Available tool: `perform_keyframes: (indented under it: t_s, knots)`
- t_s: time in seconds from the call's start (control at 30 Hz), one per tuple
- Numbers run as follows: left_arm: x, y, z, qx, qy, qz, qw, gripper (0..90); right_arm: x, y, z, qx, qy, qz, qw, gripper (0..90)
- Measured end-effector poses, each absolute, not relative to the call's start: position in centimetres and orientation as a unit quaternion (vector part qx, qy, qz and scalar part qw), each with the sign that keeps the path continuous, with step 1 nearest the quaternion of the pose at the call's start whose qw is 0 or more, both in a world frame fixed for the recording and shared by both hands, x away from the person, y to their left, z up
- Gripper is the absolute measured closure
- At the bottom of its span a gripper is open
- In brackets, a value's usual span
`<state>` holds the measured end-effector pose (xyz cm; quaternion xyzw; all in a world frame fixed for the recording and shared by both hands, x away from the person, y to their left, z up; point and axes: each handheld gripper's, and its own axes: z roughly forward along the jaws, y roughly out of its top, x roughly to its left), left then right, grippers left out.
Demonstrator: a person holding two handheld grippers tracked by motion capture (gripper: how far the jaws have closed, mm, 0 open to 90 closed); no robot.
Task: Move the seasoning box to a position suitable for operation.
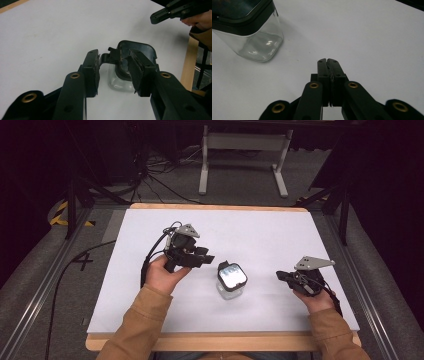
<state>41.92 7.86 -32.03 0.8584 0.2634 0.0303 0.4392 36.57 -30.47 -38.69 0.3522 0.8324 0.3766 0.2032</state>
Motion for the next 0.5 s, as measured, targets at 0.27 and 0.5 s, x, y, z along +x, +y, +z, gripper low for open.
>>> perform_keyframes:
  t_s: [0.27, 0.5]
  knots:
    - [42.1, 6.0, -32.7, 0.861, 0.246, 0.03, 0.445, 62.0, 36.2, -30.0, -39.3, 0.351, 0.839, 0.367, 0.196, 89.1]
    - [42.8, 4.1, -34.0, 0.872, 0.244, 0.039, 0.422, 73.4, 35.6, -29.9, -39.7, 0.348, 0.842, 0.364, 0.196, 88.7]
